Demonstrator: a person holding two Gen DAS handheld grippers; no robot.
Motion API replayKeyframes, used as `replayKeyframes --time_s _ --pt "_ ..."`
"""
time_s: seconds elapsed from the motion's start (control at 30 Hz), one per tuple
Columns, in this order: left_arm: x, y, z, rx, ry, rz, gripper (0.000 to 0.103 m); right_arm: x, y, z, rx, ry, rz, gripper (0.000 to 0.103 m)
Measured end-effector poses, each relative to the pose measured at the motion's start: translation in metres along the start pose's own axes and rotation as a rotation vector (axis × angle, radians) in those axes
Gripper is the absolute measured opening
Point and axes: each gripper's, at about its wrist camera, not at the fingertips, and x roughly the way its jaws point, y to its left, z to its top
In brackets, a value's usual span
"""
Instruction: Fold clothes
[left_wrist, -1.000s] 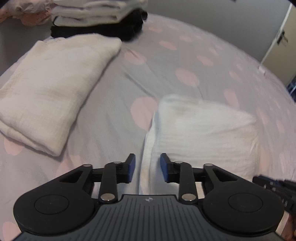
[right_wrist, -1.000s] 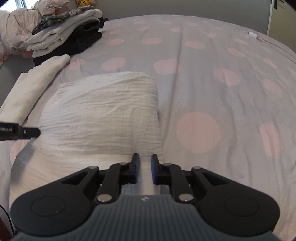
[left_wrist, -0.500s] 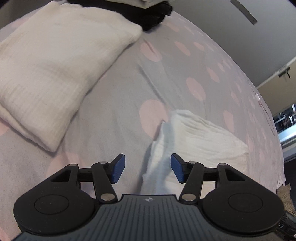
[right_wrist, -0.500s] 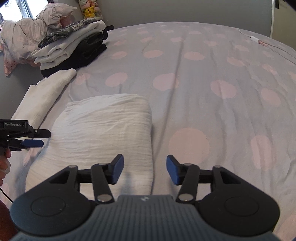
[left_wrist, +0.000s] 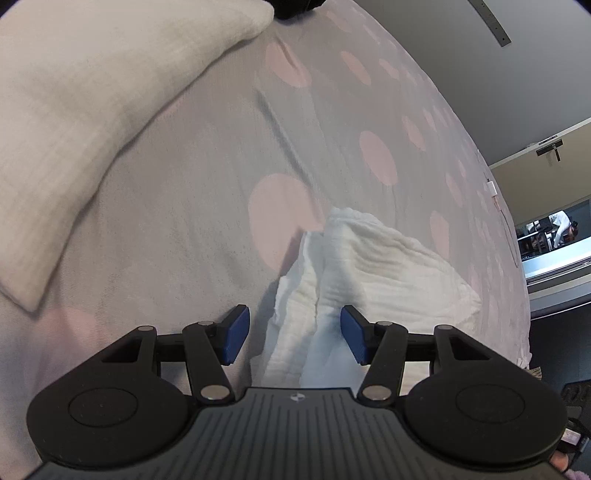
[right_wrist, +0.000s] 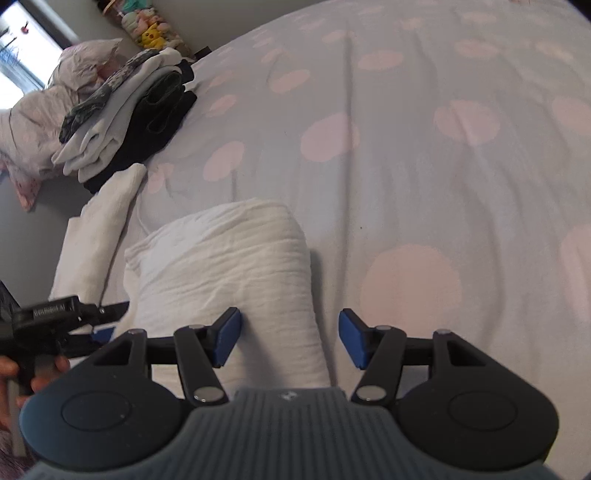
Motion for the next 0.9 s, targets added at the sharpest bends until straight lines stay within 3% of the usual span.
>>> replayKeyframes --time_s 0.17,0.4,0.6,0.73,0.9 --pt "0.009 -0.001 0.001 -0.006 0.002 -0.025 0.063 0.021 -0.016 0.002 0.105 0.036 0.064 0.064" --pt "0.019 -0.007 -0.001 0.003 -0.012 -0.03 0.059 0.026 -0.03 -0.004 0.214 0.016 0.148 0.063" --pt "0.014 -0.003 -0.005 -0.016 -0.018 -0.038 0.048 0.024 -0.017 -0.009 0.215 0.002 0.159 0.046" --pt "0.012 -0.003 -0.008 -0.037 -0.034 -0.034 0.037 0.016 -0.004 -0.011 0.173 -0.024 0.141 0.028" --pt "0.006 -0.007 -0.011 -0.041 -0.07 -0.033 0.022 -0.006 0.011 -0.013 0.127 -0.066 0.146 0.025"
